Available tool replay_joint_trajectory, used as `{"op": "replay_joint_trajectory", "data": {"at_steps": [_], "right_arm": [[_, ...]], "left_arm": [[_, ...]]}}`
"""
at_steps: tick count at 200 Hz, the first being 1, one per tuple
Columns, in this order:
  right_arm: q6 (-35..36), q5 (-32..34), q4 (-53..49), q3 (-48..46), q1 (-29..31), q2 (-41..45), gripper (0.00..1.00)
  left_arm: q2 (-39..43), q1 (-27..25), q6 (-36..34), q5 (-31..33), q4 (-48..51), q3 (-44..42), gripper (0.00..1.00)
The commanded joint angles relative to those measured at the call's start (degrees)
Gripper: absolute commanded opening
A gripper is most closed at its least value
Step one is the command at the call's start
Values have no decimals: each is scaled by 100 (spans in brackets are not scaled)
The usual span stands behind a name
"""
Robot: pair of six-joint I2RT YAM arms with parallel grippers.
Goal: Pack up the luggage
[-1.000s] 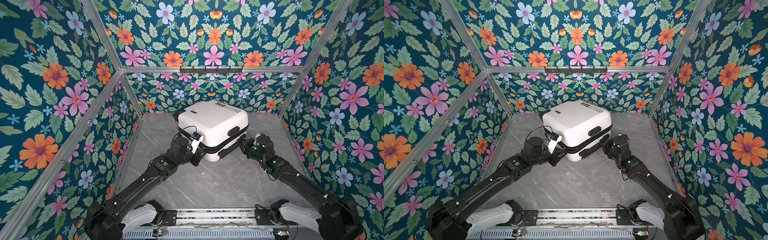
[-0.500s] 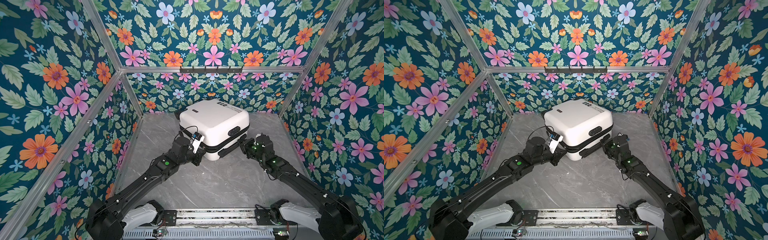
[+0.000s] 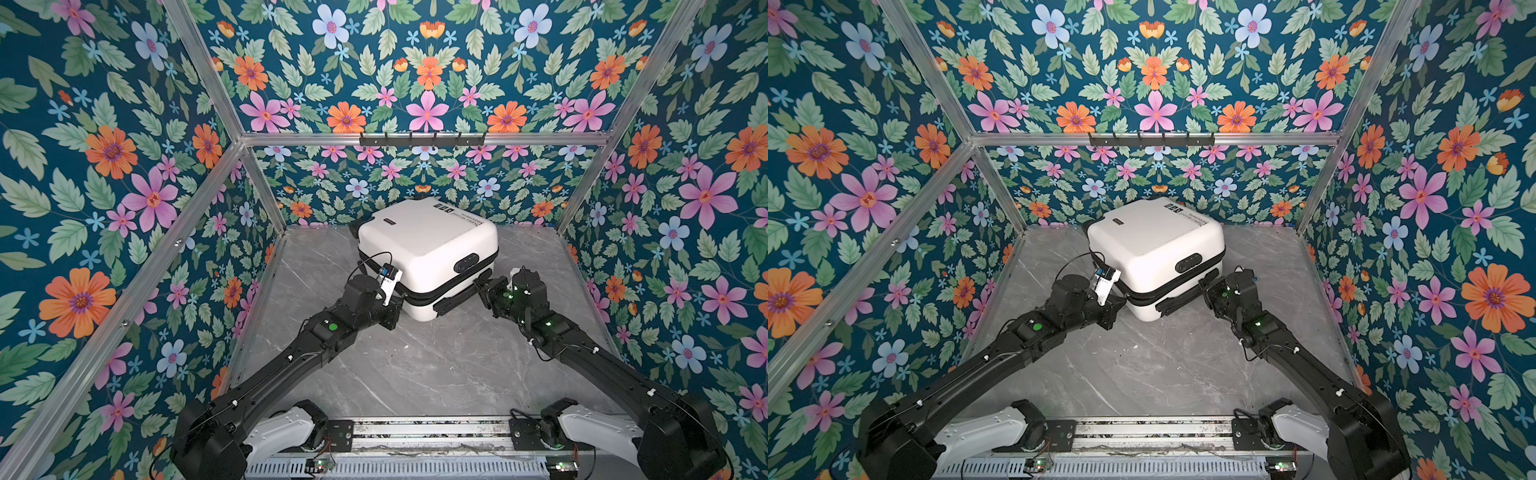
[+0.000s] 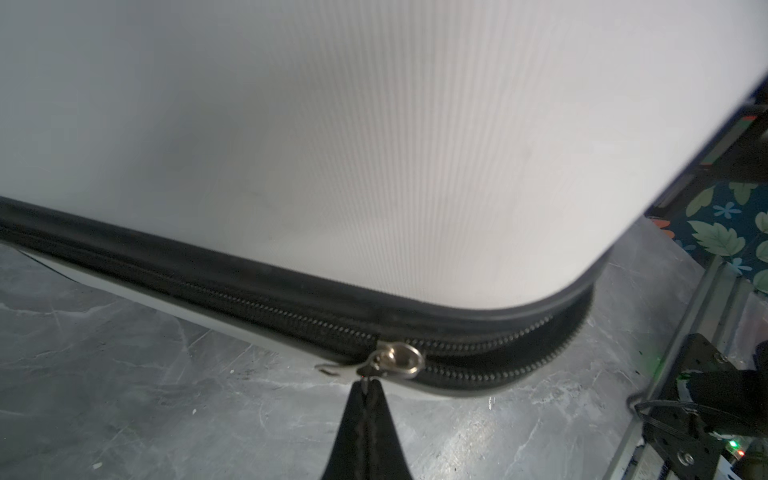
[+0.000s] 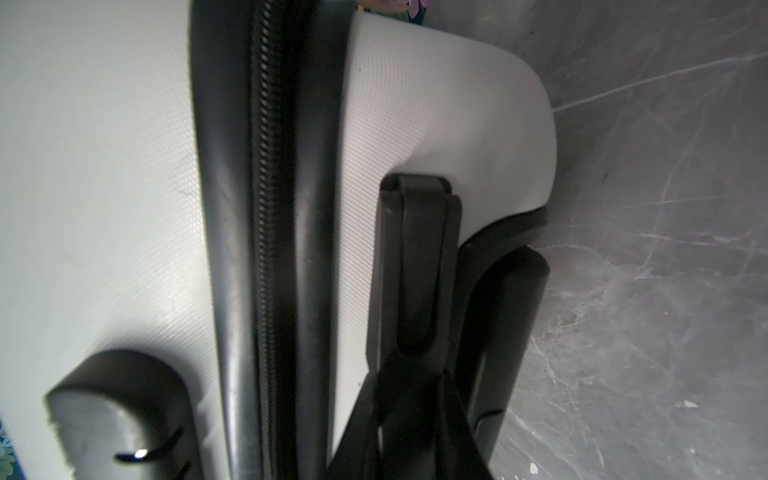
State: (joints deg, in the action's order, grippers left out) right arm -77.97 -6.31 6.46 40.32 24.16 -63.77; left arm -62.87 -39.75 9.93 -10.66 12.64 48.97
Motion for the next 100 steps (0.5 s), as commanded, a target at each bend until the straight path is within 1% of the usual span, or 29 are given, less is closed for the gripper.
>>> {"op": "replay_joint_trajectory", "data": {"at_steps": [1, 17, 30, 47, 74, 100], "right_arm": [[327, -301, 1553, 91, 21, 144, 0], [328, -301, 1551, 82, 23, 157, 0], [326, -301, 1551, 77, 18, 163, 0], [314, -301, 1563, 64, 23, 172, 0], [309, -302, 1569, 81, 18, 163, 0], [309, -301, 1578, 82, 23, 162, 0]], "left_arm": [[-23, 11, -10, -31, -203, 25, 5], [-45, 11, 9, -33, -252, 39, 14], [-50, 8, 17, 6, -273, 42, 26], [-82, 6, 0, 44, -272, 60, 40], [-168, 9, -68, 51, -254, 103, 47], [-286, 2, -155, -25, -303, 198, 47]]}}
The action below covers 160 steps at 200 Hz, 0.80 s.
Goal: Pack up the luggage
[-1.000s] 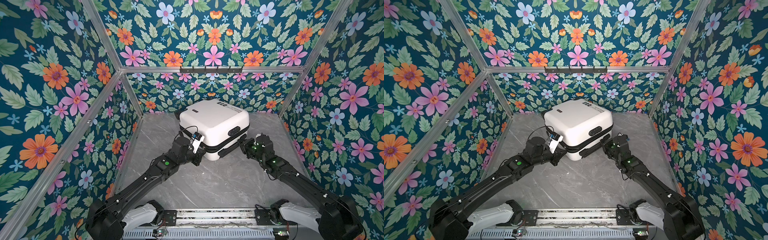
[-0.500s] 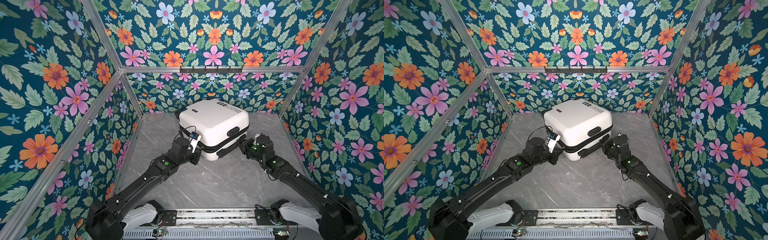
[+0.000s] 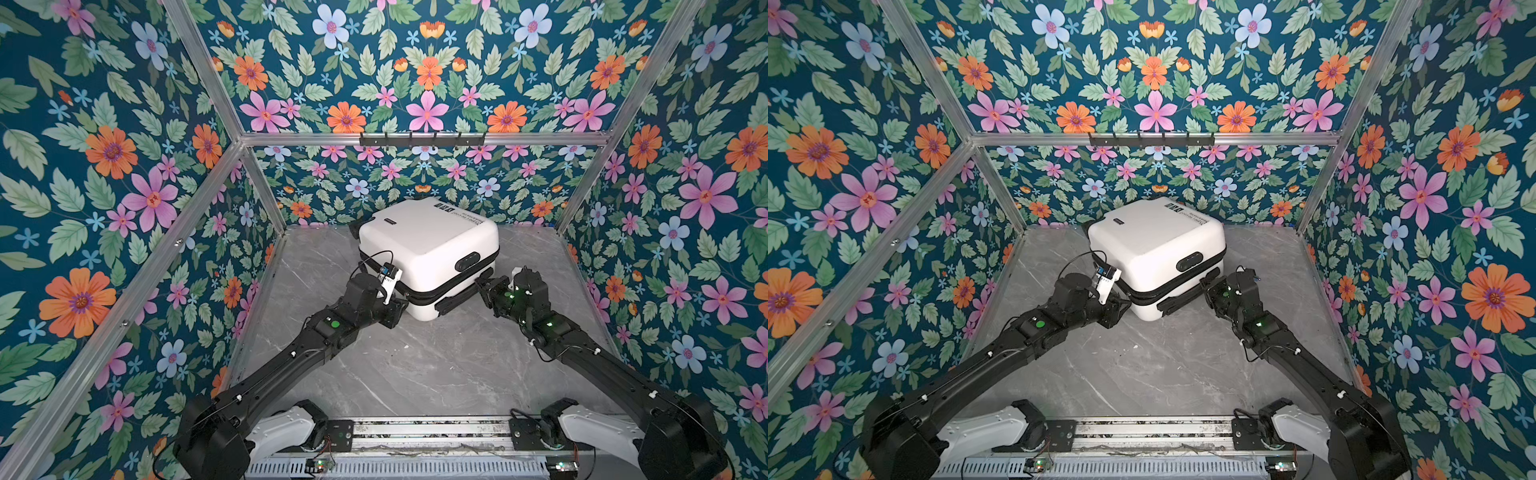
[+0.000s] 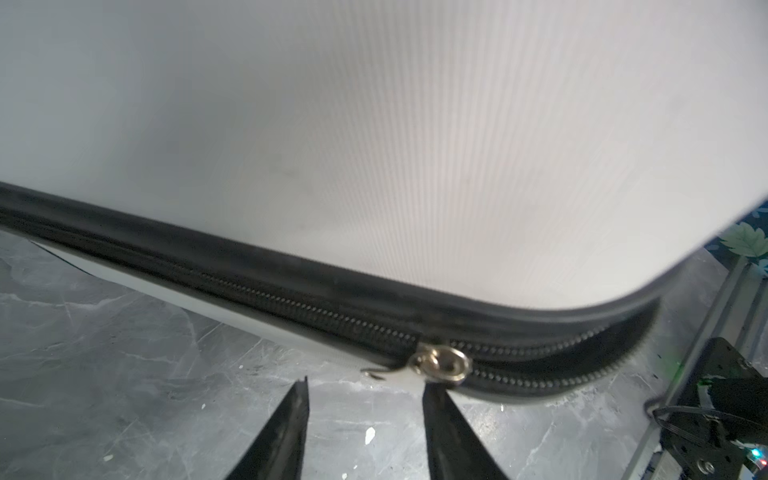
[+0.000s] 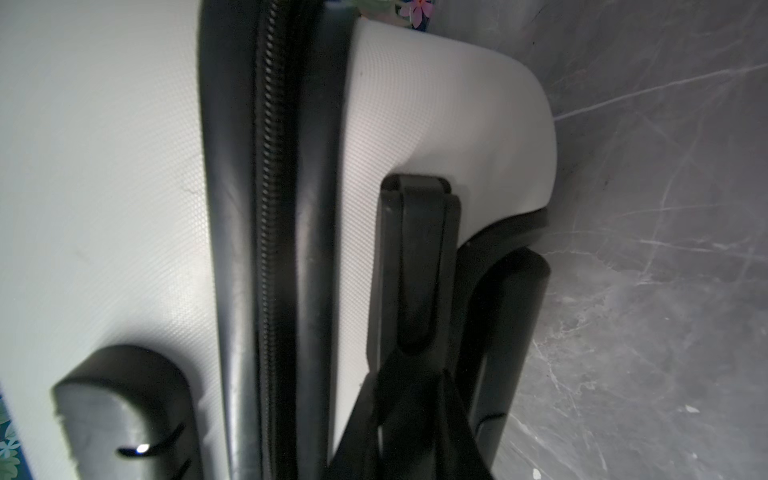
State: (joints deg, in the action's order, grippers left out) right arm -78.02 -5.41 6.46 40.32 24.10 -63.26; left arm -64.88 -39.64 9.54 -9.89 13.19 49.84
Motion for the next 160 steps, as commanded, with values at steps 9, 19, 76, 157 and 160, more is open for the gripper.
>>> {"op": "replay_joint_trajectory", "data": {"at_steps": [9, 19, 76, 157, 160], "right_arm": [[314, -391, 1578, 82, 30, 113, 0], [314, -382, 1572, 82, 25, 117, 0], [349, -364, 1544, 108, 26, 118, 0], [341, -338, 1594, 126, 39, 32, 0], [340, -346, 1602, 126, 39, 27, 0]], "left_arm": [[-95, -9, -136, -125, -407, 143, 47], [-80, -9, -162, -127, -507, 140, 46], [-191, -18, -287, -185, -650, 406, 24], [28, -18, -431, 88, -472, 474, 6], [36, -18, -435, 88, -459, 474, 5]]}}
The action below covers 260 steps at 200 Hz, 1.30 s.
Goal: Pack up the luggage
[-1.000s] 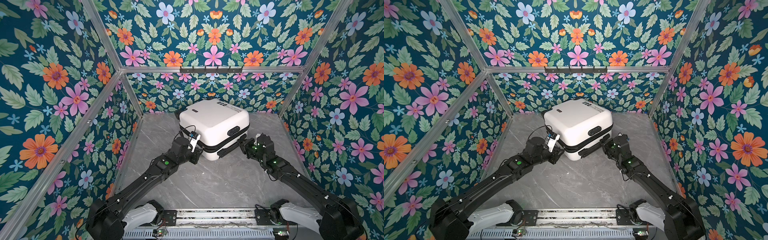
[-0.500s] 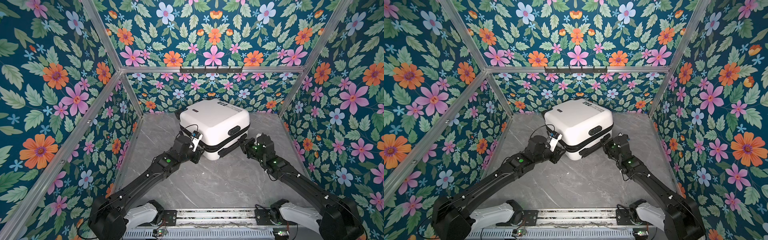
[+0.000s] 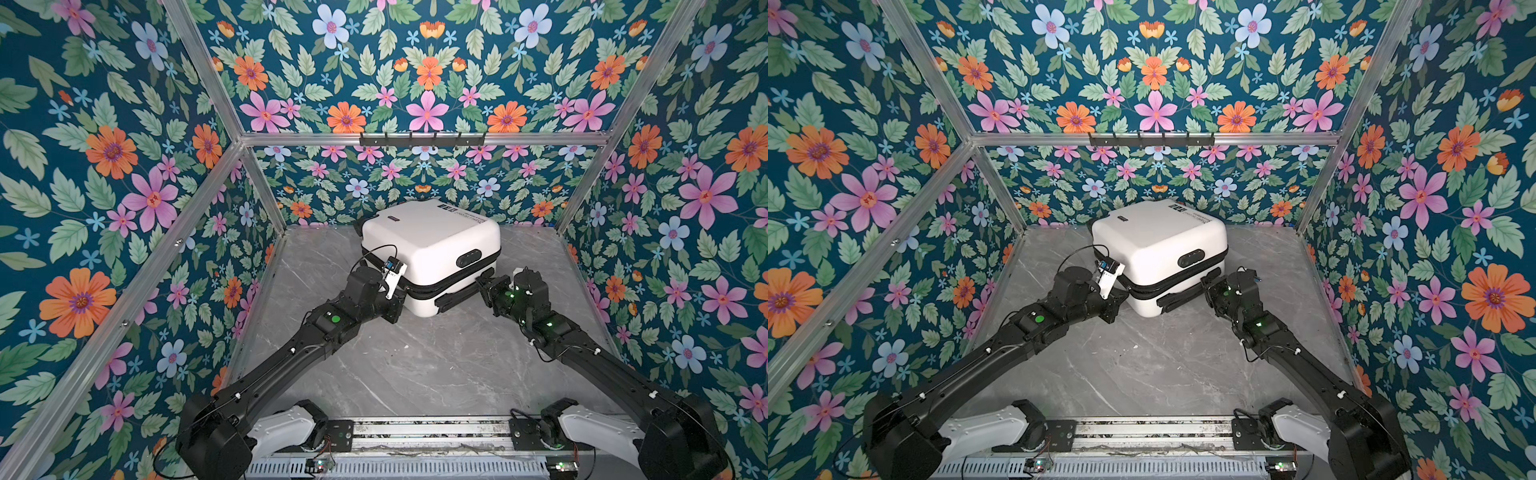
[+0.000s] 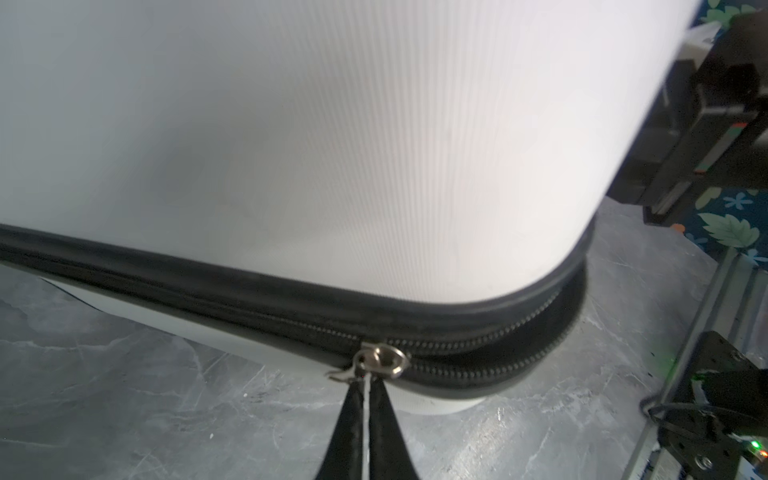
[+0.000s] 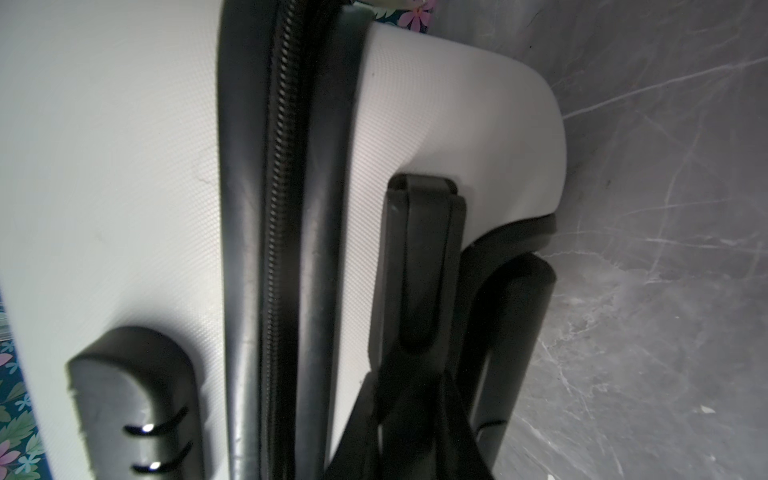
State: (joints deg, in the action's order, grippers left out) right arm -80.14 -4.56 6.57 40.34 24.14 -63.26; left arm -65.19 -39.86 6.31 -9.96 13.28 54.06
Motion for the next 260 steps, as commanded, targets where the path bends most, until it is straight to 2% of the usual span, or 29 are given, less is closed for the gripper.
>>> {"op": "replay_joint_trajectory", "data": {"at_steps": [1, 32, 90, 102, 125, 135, 180, 215, 260], "right_arm": [[552, -431, 1592, 124, 32, 21, 0], [543, -450, 1641, 159, 33, -49, 0], [552, -467, 1619, 185, 37, -60, 0], [552, -482, 1611, 185, 31, -63, 0], [561, -485, 1585, 194, 31, -25, 0], [576, -485, 1559, 200, 30, -5, 0], [692, -318, 1233, 272, 22, 225, 0], [710, -327, 1112, 404, 24, 327, 0], [785, -226, 880, 527, 25, 512, 0]], "left_arm": [[67, 4, -112, 92, -467, 52, 5], [107, 11, -103, 107, -331, 52, 2], [326, 63, -94, 217, -98, -140, 6], [357, 71, -103, 166, -8, -152, 14], [463, 74, -194, 175, 245, -226, 49], [540, 90, -246, 204, 312, -287, 54], [631, 259, -512, -281, 291, -403, 54], [665, 259, -765, -347, 248, -449, 52], [795, 259, -951, -429, 120, -484, 55]]}}
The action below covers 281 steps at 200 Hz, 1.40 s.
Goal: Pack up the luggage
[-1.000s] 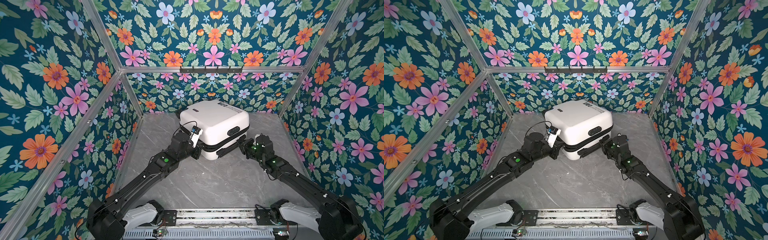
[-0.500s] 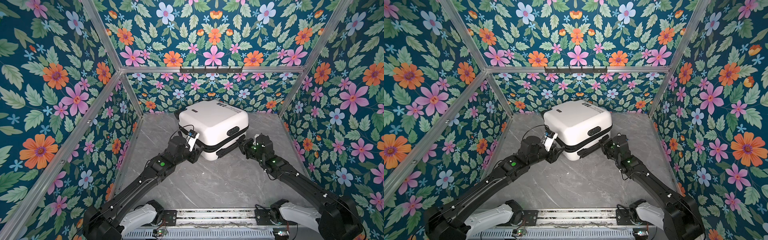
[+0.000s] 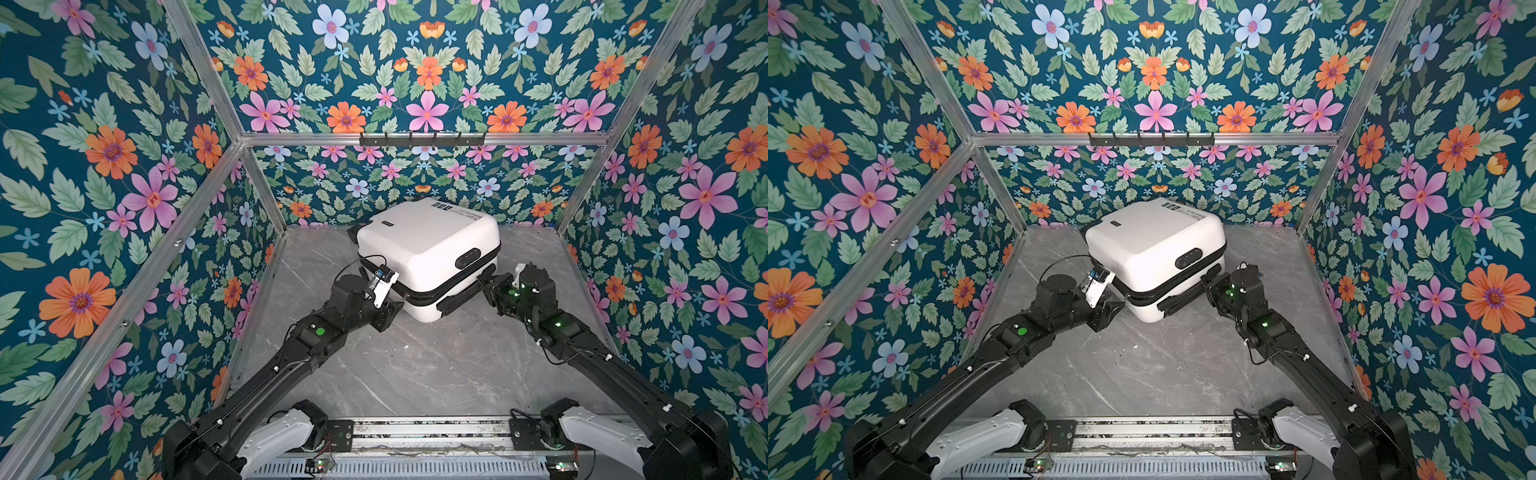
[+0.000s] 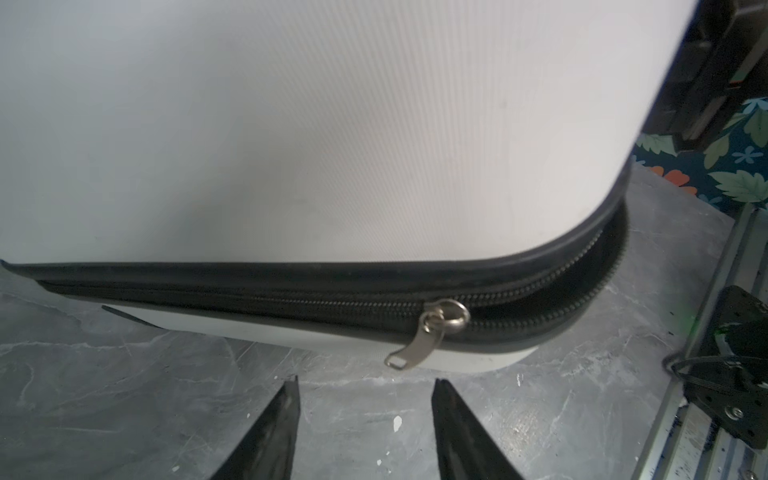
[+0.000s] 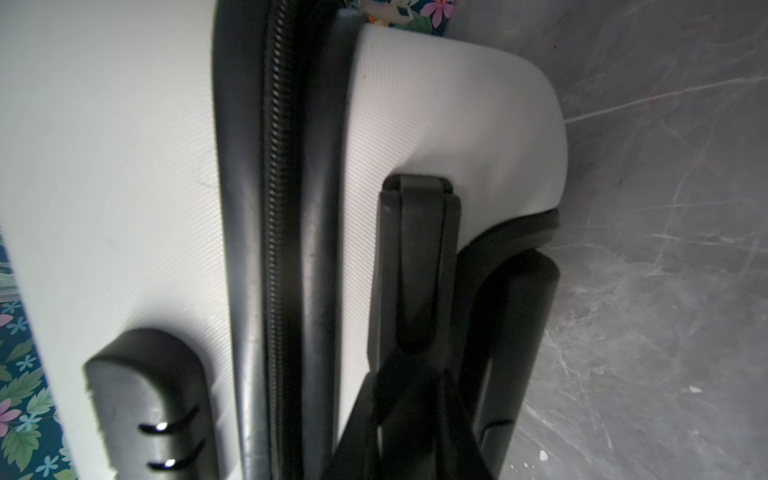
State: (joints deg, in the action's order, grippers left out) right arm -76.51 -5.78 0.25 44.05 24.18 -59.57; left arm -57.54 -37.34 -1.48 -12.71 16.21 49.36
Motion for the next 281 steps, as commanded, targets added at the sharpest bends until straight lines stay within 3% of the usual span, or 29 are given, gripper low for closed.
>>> {"op": "replay_joint_trajectory", "data": {"at_steps": [1, 93, 171, 217, 281], "right_arm": [[424, -101, 1508, 156, 18, 145, 0], [462, -64, 1386, 238, 23, 183, 0], [462, -109, 1458, 279, 24, 29, 0], [441, -126, 1522, 257, 30, -43, 0], [440, -151, 1586, 288, 29, -167, 0]], "left_arm": [[27, 8, -175, -153, -176, -15, 55], [-375, -1, 46, -732, -817, -28, 48], [-639, -27, 191, -699, -1180, 26, 29], [-753, -63, 382, -1062, -1420, 161, 34], [-702, -80, 621, -1345, -1489, 162, 31]]}}
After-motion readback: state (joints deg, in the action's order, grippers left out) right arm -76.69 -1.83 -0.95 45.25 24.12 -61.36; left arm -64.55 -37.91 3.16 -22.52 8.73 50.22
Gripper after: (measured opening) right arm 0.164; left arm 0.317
